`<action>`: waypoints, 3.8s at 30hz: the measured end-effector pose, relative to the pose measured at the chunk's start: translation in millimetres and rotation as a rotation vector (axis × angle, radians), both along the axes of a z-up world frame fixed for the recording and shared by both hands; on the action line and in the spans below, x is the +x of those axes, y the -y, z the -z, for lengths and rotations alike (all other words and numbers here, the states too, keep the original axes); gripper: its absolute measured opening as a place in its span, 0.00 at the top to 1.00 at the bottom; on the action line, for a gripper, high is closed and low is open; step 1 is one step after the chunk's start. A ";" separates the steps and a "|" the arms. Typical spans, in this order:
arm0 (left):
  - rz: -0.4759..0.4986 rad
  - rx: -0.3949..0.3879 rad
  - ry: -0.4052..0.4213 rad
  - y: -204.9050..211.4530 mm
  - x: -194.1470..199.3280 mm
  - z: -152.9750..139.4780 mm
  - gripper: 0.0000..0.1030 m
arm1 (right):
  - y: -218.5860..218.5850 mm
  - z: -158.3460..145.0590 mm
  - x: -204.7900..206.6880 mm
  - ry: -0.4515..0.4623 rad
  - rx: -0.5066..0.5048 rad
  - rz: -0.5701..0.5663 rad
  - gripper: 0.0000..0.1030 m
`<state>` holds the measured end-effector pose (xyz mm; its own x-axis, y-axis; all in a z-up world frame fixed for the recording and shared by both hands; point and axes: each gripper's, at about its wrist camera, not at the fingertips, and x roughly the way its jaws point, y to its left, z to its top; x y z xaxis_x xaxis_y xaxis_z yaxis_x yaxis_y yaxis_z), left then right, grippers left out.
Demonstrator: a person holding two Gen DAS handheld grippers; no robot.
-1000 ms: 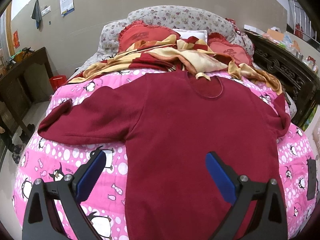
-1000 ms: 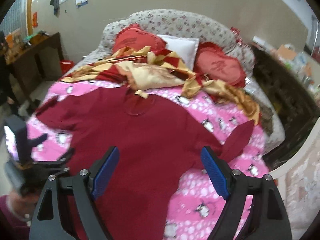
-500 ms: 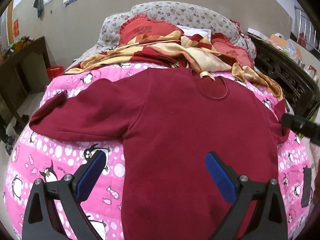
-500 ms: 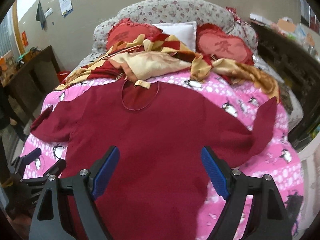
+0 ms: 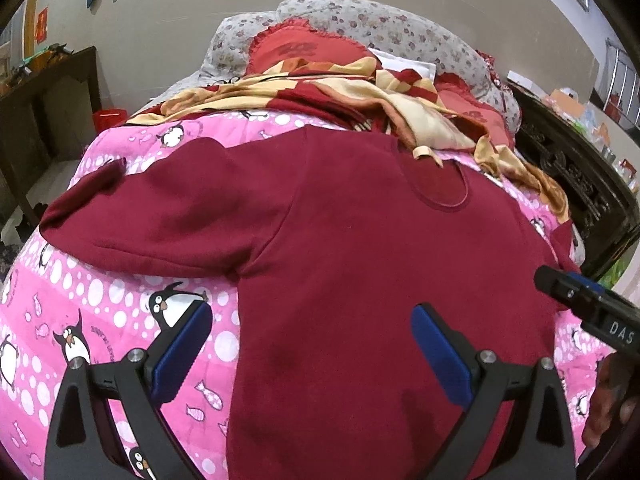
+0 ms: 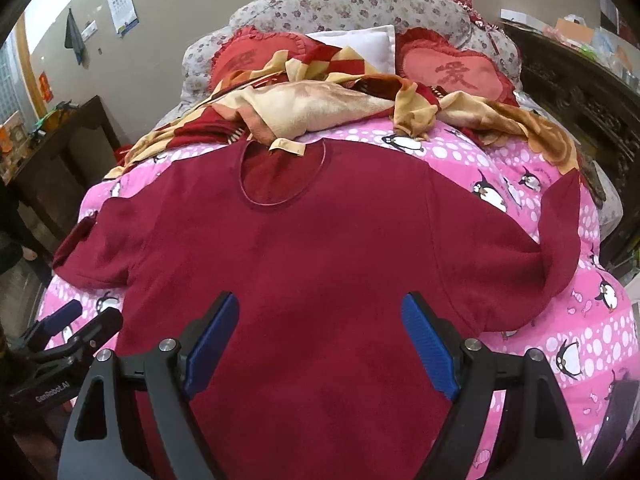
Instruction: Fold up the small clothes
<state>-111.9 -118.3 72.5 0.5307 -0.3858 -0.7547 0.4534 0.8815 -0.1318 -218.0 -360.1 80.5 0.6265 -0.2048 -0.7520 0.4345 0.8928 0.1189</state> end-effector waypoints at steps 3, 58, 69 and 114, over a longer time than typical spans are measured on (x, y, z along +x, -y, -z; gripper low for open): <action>0.005 0.018 0.003 1.3 0.1 4.4 0.01 | 1.6 3.6 1.5 -0.004 0.010 0.007 0.25; -0.152 0.054 0.002 -59.3 44.4 11.6 0.01 | -20.9 45.1 21.7 -0.100 0.021 -0.036 0.25; -0.448 0.203 0.099 -161.2 161.2 6.9 0.01 | -35.4 37.3 25.9 -0.090 0.031 -0.079 0.25; 0.057 -0.032 0.014 -30.2 61.3 -13.6 0.16 | 50.0 25.9 82.9 -0.017 -0.051 -0.038 0.29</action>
